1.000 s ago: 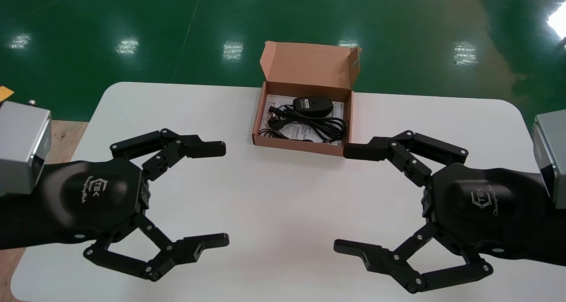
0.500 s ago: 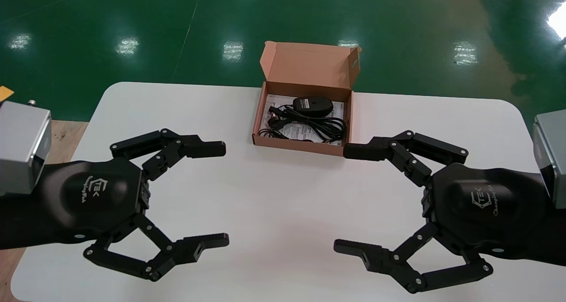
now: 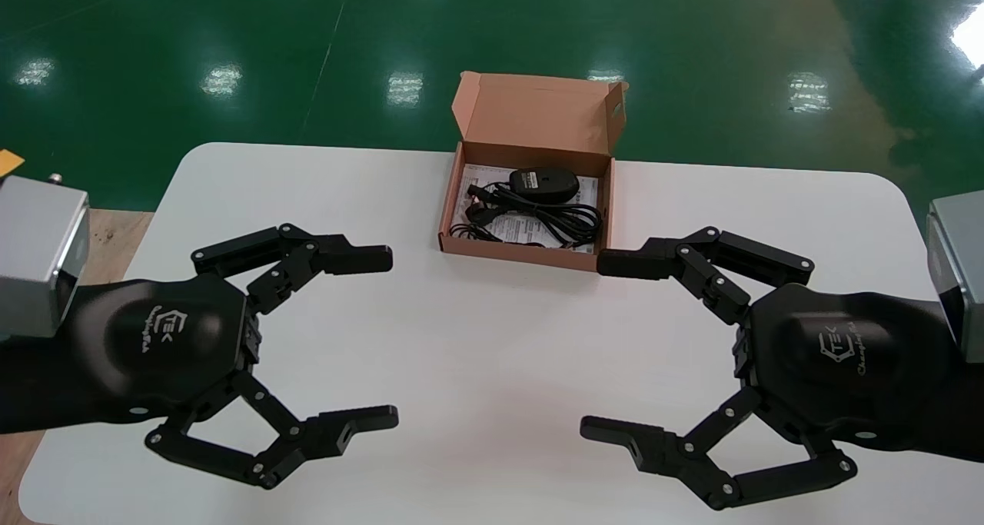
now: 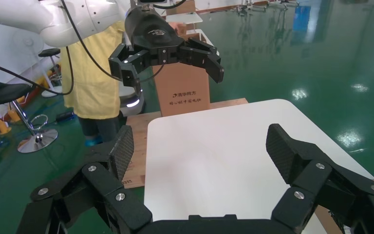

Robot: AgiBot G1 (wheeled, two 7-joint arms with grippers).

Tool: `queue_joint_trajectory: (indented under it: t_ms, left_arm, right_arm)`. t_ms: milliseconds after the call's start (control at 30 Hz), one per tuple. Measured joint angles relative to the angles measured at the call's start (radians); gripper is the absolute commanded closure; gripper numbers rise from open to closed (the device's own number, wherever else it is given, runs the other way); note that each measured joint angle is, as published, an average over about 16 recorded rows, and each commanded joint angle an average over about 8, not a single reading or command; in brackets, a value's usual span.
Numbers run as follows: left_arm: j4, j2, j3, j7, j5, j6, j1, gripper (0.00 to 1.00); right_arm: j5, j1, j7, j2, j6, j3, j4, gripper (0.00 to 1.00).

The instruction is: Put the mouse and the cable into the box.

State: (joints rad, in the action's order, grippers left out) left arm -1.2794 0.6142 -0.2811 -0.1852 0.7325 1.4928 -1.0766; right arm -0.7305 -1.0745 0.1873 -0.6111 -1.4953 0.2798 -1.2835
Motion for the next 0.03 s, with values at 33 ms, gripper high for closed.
queue_joint_trajectory:
  t_ms: [33]
  left_arm:
    - [0.0, 0.0, 0.0, 0.0, 0.0, 0.0, 0.0, 0.0]
  right_arm:
    - [0.0, 0.0, 0.0, 0.0, 0.0, 0.0, 0.0, 0.0]
